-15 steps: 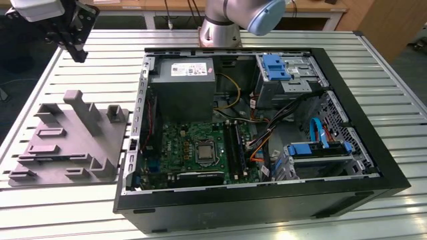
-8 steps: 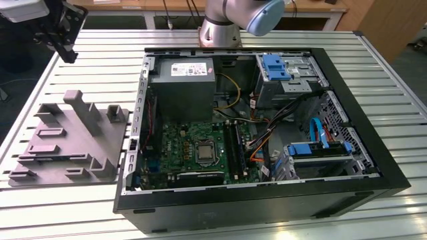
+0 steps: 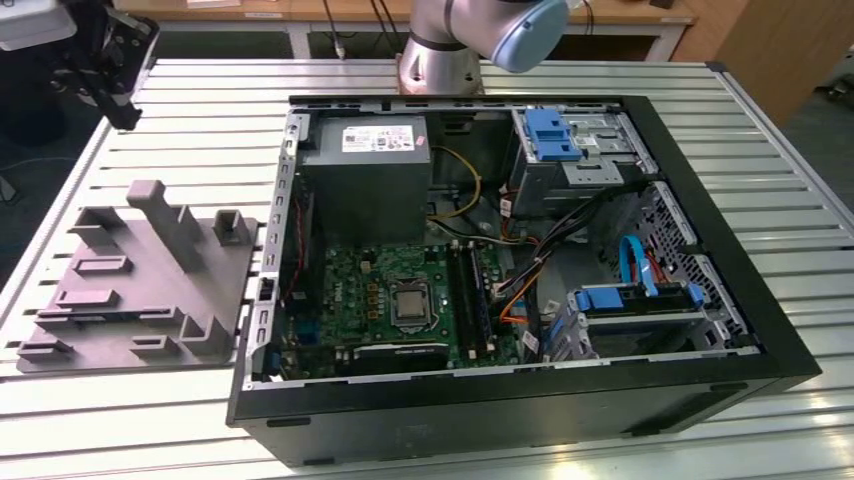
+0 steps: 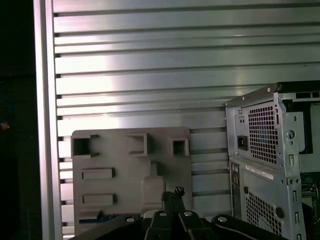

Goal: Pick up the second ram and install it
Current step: 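Reach for the second ram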

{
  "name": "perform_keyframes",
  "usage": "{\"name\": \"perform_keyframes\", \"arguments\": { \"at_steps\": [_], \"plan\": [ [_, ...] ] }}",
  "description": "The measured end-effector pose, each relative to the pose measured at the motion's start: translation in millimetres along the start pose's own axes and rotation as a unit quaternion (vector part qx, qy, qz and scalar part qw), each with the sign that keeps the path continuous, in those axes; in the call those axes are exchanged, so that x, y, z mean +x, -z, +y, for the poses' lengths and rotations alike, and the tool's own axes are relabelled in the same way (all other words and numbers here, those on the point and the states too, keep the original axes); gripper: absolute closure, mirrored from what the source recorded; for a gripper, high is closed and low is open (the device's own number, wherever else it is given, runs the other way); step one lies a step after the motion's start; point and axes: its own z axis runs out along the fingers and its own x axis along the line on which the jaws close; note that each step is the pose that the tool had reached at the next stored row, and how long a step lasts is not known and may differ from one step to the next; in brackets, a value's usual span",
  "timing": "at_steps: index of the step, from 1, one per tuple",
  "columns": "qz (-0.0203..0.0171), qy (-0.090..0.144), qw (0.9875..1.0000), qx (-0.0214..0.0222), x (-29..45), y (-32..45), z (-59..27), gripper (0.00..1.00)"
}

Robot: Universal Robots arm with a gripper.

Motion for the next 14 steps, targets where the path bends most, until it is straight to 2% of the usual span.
{"name": "perform_keyframes", "arguments": {
  "at_steps": [14],
  "plan": [
    [0.0,0.0,1.0,0.0,16.7,-7.9,-4.3,0.9]
  ]
}}
